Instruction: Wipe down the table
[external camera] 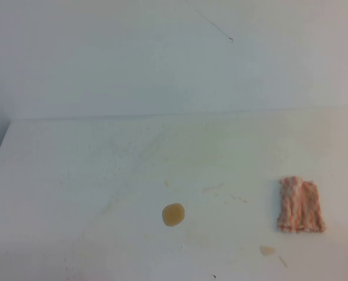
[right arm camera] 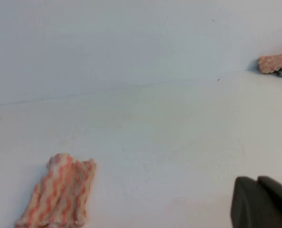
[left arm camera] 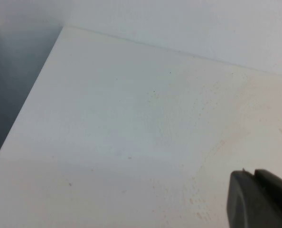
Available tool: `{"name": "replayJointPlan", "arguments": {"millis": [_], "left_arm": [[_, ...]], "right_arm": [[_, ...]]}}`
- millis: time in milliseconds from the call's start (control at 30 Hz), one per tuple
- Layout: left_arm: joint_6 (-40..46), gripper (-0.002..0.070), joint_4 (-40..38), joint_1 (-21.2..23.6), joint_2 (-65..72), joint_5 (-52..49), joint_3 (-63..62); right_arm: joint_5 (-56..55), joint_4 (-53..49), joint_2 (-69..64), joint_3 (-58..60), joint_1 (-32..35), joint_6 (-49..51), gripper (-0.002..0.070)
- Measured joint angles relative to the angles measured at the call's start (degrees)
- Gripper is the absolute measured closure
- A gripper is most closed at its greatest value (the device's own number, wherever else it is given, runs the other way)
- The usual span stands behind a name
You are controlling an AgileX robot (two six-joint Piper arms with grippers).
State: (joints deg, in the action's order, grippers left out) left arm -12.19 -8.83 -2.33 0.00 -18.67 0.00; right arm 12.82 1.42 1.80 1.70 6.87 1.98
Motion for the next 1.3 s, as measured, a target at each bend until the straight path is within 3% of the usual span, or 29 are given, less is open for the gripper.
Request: {"name": "replayJointPlan", "arguments": {"millis": [400,1300], "left_arm": [[0.0,0.0676,0.0,0.0,0.0,0.0,0.0],[0.0,0.0676,0.0,0.0,0.0,0.0,0.0]], "right_arm": [[5.1,0.0,0.0,0.0,0.0,0.1,0.0680],[2.9,0.0,-0.1,0.0,0.0,0.0,0.0680]]}}
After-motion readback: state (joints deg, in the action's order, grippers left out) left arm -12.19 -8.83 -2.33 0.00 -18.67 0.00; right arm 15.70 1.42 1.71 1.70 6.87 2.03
